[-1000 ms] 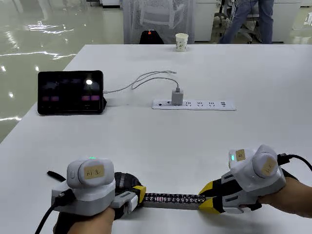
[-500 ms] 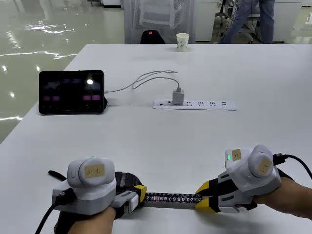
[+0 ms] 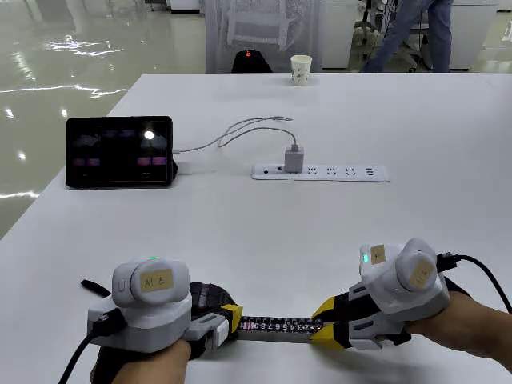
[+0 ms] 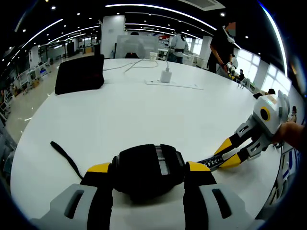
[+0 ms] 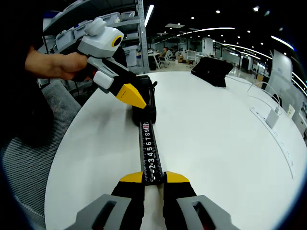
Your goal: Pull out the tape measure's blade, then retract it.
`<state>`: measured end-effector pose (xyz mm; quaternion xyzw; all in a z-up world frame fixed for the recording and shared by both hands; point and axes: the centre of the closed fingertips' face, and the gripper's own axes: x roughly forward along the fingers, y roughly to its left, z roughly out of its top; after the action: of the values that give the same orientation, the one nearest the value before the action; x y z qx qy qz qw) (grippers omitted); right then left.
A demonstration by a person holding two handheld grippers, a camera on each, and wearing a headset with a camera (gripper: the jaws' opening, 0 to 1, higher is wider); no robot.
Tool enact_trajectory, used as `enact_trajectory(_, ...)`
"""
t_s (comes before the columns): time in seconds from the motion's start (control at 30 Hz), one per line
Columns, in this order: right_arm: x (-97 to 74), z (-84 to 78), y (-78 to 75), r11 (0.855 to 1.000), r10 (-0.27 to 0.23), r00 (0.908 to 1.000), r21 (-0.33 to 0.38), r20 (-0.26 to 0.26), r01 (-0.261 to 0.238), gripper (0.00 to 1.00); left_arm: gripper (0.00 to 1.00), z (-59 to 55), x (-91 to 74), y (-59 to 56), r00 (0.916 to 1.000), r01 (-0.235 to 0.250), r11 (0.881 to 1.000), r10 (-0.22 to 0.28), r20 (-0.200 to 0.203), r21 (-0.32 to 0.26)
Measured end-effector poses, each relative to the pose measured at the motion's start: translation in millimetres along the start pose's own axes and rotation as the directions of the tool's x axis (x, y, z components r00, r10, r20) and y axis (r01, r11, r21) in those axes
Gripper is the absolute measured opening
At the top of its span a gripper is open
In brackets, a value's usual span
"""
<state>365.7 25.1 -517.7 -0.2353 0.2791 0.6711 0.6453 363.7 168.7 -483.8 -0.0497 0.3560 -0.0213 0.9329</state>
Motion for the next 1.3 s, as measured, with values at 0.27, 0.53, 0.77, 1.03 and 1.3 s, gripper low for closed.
enact_trajectory(0.27,7.0,6.5,1.5,1.0,0.005,1.0,-0.003,0.007,-0.005,0.11,0.53,-0.1,0.3,0.1,1.0,0.001,1.0,-0.001,-0.001,-0.001)
enact_trajectory(0.53,14.6,13.4,3.0,1.0,0.01,0.9999,-0.007,0.013,-0.01,0.11,0.53,0.1,0.1,0.0,1.0,0.003,1.0,-0.003,-0.003,0.0)
enact_trajectory(0.77,19.0,17.2,3.5,1.0,0.013,0.9998,-0.011,0.014,-0.013,0.11,0.53,0.0,0.3,0.1,1.0,0.005,1.0,-0.005,-0.003,-0.001)
enact_trajectory(1.03,25.5,22.8,4.0,1.0,0.016,0.9997,-0.022,0.016,-0.016,0.11,0.53,0.1,0.1,0.1,1.0,0.005,1.0,-0.005,-0.004,-0.002)
enact_trajectory(1.3,30.3,27.1,4.1,0.999,0.018,0.9997,-0.028,0.018,-0.017,0.11,0.53,0.0,0.0,0.0,1.0,0.006,1.0,-0.006,-0.004,-0.003)
